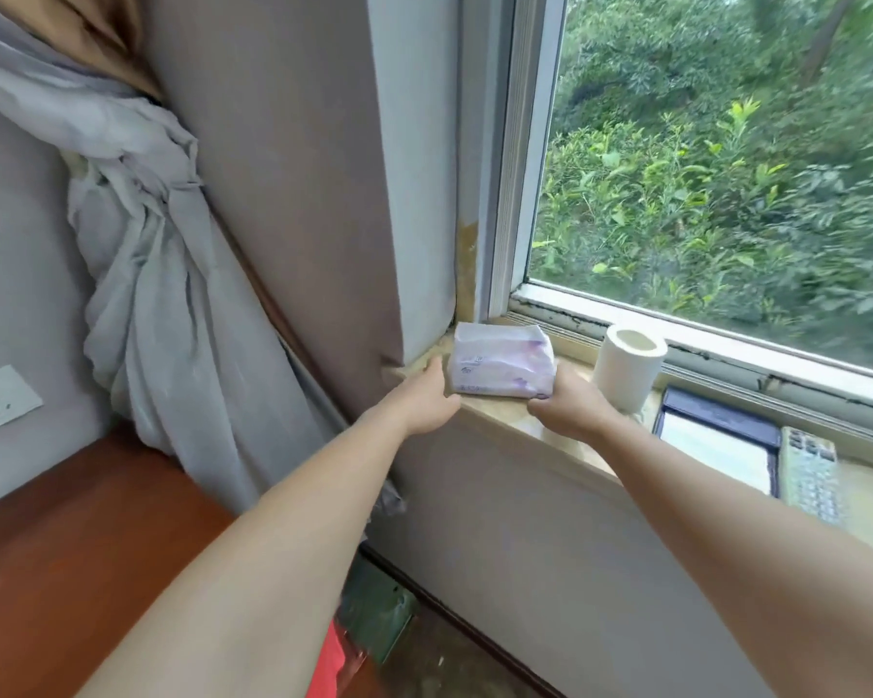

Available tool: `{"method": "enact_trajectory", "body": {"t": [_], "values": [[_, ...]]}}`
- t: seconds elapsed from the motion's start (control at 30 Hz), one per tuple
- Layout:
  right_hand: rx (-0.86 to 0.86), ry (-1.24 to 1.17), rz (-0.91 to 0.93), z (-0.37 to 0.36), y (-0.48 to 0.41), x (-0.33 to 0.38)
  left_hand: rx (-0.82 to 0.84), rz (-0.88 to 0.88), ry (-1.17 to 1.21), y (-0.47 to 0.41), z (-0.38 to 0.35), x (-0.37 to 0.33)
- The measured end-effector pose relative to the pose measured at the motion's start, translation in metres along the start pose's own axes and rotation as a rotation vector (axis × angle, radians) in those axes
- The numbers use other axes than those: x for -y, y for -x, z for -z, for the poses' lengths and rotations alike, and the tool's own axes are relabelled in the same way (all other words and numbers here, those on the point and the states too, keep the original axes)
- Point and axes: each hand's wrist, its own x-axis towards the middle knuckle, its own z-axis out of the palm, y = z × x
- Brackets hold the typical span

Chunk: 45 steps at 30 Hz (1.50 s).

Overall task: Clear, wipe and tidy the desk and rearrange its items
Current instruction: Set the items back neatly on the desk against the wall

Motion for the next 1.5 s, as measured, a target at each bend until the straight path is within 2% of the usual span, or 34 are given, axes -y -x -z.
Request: {"method": "enact_trajectory", "body": {"t": [0.1,0.2,0.37,0.53,0.63,0.87,1.13,1.3,1.5], "values": [[0.035,-0.102,-0.023,-0.003,-0.010,-0.001,0.040,0.016,-0.005,-0.009,-0.005,0.001],[0.002,-0.239,-0.060,-0.003,-0.016,-0.001,0.019,0.047,0.103,-0.013,-0.007,0.001],[0.015,-0.361,-0.060,-0.001,-0.015,-0.002,-0.150,0.084,0.269,-0.005,-0.007,0.002],[0.142,-0.425,0.030,-0.007,0.012,0.027,-0.319,0.162,0.369,0.028,0.000,0.040],[0.234,-0.422,0.093,-0.023,0.032,0.057,-0.360,0.207,0.400,0.054,0.013,0.068],[0.367,-0.406,0.255,-0.085,0.057,0.139,-0.417,0.360,0.407,0.130,0.045,0.157],[0.550,-0.350,0.394,-0.187,0.071,0.269,-0.499,0.536,0.459,0.208,0.089,0.293],[0.594,-0.288,0.418,-0.252,0.077,0.344,-0.505,0.603,0.510,0.229,0.113,0.380],[0.622,-0.195,0.482,-0.317,0.067,0.409,-0.465,0.634,0.638,0.235,0.129,0.451]]}}
